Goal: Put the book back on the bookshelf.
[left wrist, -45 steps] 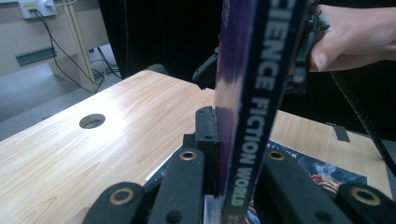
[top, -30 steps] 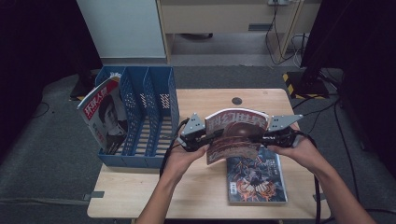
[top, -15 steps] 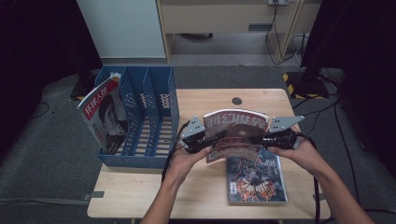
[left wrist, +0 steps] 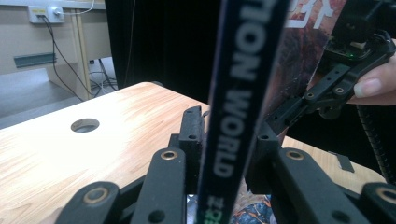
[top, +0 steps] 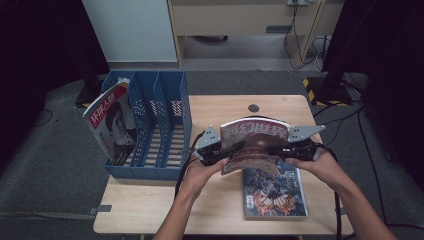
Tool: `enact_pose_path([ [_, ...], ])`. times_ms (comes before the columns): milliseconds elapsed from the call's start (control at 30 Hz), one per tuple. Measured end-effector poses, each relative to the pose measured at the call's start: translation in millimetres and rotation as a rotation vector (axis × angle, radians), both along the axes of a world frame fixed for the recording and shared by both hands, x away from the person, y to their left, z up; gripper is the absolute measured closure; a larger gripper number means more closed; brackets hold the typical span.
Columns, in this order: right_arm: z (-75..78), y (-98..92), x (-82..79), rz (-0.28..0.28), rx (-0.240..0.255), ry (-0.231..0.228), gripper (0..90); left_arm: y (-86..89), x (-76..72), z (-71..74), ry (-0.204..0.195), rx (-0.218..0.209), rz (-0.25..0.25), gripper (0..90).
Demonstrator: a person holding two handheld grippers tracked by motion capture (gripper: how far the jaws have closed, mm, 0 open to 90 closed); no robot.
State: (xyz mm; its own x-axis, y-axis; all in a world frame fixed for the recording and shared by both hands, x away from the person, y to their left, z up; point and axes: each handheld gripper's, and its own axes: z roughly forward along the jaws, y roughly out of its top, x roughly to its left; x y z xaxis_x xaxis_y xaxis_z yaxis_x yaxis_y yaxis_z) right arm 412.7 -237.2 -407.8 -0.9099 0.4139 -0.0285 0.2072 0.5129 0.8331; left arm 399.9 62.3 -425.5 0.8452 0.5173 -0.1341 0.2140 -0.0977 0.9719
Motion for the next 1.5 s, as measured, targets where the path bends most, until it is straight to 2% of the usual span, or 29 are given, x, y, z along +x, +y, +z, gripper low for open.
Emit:
enact_pose_path([
  [100,0.4,0.5,0.0,0.001,-0.001,0.003,80.7,-2.6,-0.3,-1.7,-0.004,0.004,0.002,71.3],
  [367,-0.4,-0.7,0.7,-0.012,0.0,0.01,78.6,-6.0,-0.3,-2.8,0.007,-0.016,-0.006,77.5],
  [733,-0.4,-1.5,1.4,-0.014,-0.002,0.009,80.2,-6.6,1.6,-3.1,0.001,-0.006,-0.017,73.0],
  [967,-0.5,-1.6,1.6,-0.016,-0.004,0.017,78.0,-8.9,-0.3,-3.4,-0.01,-0.007,-0.012,79.7],
  [1167,-1.0,-1.0,2.6,-0.041,-0.002,0.022,68.3,-12.1,-5.2,-1.7,-0.045,0.021,0.001,83.7],
  [1367,-4.5,-1.6,4.8,-0.094,0.004,0.027,49.3,-12.9,-8.6,-0.7,-0.047,0.019,-0.007,84.0],
  [1500,-9.0,-5.7,6.8,-0.148,0.009,0.027,39.6,-13.5,-10.5,1.6,-0.052,0.021,-0.013,84.1],
])
